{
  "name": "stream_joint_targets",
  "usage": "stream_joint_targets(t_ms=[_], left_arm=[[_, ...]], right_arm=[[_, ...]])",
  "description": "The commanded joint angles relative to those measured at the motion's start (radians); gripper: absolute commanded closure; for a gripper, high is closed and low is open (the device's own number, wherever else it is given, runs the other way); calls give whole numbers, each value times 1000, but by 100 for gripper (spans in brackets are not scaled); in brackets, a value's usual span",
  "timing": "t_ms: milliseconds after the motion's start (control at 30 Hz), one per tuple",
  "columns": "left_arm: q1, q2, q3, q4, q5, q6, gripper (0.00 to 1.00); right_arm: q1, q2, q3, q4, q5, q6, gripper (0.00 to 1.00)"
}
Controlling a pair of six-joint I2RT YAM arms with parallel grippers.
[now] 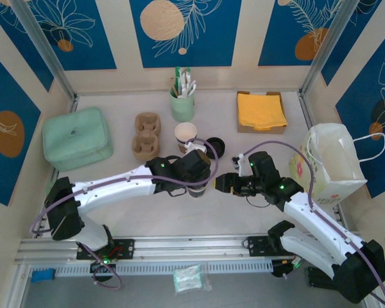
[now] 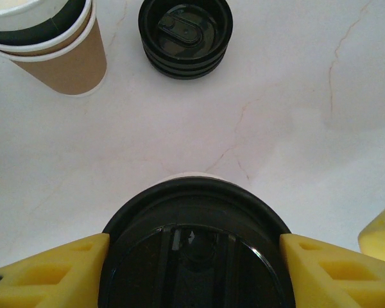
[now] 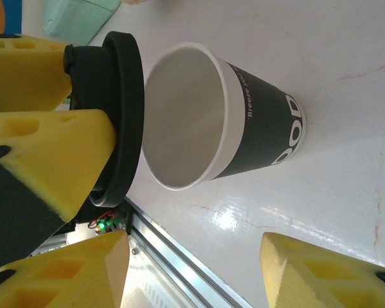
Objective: Pack the takeout coffee
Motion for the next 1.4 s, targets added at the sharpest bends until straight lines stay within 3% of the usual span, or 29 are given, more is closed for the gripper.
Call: stream_joint_targets(t_ms=[0,1367], left_arm=[[-16,26,39,-38,-41,30,40],[-34,169,85,-71,-30,60,39]], right_arm=[[-7,-7,-14,4,-4,-18,43],[-50,-8,-27,15,-30,-15,43]])
